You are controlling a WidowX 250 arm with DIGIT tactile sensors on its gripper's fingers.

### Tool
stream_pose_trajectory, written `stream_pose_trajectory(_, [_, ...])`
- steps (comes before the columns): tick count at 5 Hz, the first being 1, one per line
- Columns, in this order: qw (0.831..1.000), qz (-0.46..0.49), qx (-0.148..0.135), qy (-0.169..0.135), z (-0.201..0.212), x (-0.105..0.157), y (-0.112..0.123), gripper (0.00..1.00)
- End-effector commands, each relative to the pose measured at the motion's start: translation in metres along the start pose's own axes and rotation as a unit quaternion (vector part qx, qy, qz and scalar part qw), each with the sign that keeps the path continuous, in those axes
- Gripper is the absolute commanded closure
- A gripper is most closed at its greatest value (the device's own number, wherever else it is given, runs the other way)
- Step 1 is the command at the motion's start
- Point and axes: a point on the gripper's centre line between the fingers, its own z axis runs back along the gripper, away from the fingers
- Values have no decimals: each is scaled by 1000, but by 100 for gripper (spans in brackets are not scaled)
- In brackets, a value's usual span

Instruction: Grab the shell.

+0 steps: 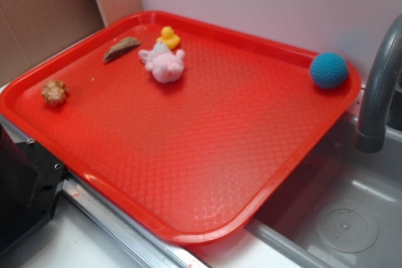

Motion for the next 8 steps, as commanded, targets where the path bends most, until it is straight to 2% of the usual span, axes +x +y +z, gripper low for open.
stream_pose_trajectory(1, [1000, 0, 0, 0, 0, 0, 0, 0])
stream_pose_trajectory(2, [997, 76, 15, -1, -29, 10, 27, 0])
stream_pose_trajectory(3, [979, 196, 50, -29, -49, 16, 58, 0])
stream_pose_trajectory(4, [946, 314, 76, -39, -87, 14, 94, 0])
stream_pose_trajectory(5, [920, 378, 104, -11, -126, 6, 117, 0])
stream_pose_trajectory(6, [910, 400, 104, 15, -160, 1, 127, 0])
stream_pose_trajectory(7, [914, 395, 91, 18, -194, 2, 129, 0])
stream_pose_trajectory(8, [913, 396, 97, 33, -213, -2, 133, 0])
